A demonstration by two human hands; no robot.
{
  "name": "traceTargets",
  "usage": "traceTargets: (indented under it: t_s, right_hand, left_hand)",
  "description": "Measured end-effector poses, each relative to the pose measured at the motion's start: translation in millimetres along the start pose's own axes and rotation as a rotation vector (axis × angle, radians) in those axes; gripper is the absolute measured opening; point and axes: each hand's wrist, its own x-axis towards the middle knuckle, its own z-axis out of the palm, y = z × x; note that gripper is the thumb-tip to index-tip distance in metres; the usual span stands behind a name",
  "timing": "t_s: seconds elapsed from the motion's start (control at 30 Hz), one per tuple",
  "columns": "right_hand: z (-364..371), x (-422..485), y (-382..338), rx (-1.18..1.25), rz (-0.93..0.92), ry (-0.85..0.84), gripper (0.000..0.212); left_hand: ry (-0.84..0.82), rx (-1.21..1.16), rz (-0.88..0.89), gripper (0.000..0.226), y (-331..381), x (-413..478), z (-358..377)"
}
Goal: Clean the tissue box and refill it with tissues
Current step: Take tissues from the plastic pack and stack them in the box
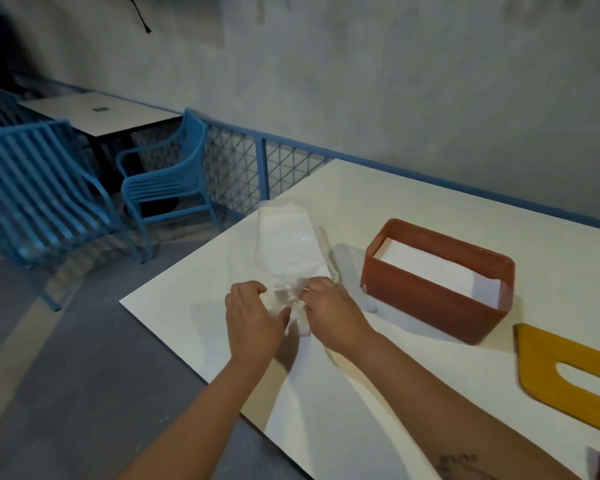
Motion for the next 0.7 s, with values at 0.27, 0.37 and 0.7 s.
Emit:
traceTargets:
  t_s: [0.27,0.37,0.7]
  right_hand:
    - [3,46,6,0.050,-0.020,0.016,0.036]
    - [1,56,6,0.007,-0.006,-0.031,0.022]
    - [20,70,31,-0.033,0.095,-0.117,0.024]
  left_hand:
    - [-0.090,-0.104,-0.118,0.091,-4,31,6]
    - [-0.185,-0.199,-0.142,0.090,-10,42,6]
    - [-0.290,-0.147,-0.047,0.073,-20,57,6]
